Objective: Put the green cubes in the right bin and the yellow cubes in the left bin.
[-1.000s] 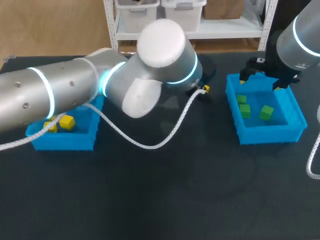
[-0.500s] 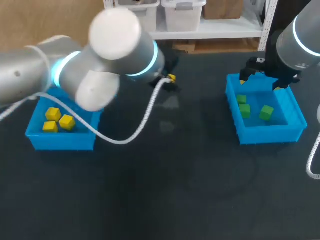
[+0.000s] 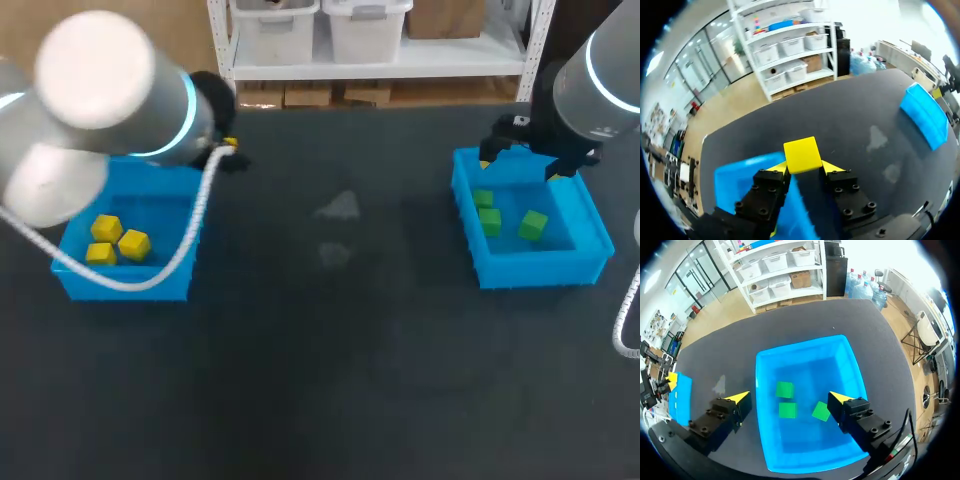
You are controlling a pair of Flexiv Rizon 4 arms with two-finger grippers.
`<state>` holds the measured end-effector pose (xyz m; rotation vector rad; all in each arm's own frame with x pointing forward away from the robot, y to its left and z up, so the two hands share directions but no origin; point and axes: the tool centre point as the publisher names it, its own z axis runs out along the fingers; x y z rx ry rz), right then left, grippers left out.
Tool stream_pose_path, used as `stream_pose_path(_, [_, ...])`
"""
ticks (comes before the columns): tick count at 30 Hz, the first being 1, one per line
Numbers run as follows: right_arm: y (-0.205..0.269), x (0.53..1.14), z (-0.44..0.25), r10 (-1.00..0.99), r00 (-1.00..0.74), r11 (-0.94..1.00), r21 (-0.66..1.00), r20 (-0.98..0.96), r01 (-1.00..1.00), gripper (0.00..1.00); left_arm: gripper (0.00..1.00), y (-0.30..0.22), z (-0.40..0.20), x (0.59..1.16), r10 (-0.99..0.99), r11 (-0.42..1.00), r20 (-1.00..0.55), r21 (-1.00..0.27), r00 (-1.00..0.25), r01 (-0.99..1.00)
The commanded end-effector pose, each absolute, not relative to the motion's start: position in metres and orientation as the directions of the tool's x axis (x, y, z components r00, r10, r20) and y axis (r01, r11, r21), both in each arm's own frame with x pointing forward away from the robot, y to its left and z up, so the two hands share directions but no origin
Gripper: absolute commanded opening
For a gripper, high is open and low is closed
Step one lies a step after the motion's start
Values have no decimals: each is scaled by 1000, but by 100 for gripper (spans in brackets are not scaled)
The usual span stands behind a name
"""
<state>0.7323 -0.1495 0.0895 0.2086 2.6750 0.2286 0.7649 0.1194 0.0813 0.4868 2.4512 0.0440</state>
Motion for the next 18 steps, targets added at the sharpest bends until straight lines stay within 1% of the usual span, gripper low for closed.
stream_pose_path(1, [-150, 730, 89, 185, -886, 975, 193, -425, 111, 100, 0, 160, 113, 707, 313, 946, -612, 134, -726, 295])
stream_pose_path(9, [-150, 730, 89, 185, -886, 975, 193, -425, 111, 100, 0, 202, 110, 685, 226, 973, -602, 106, -765, 204])
stream_pose_path(15, [-150, 730, 89, 185, -886, 975, 193, -425, 111, 100, 0, 215, 107, 680, 203, 978, -576, 88, -792, 187])
stream_pose_path(16, [-150, 730, 89, 185, -886, 975, 193, -425, 111, 100, 16, 215, 107, 680, 200, 979, -566, 81, -800, 187])
stream_pose_path(17, [-150, 730, 89, 185, -886, 975, 193, -425, 111, 100, 42, 216, 107, 679, 199, 979, -554, 76, -808, 189])
stream_pose_path(18, [-150, 730, 89, 185, -886, 975, 193, -425, 111, 100, 100, 216, 106, 679, 203, 978, -543, 73, -815, 196])
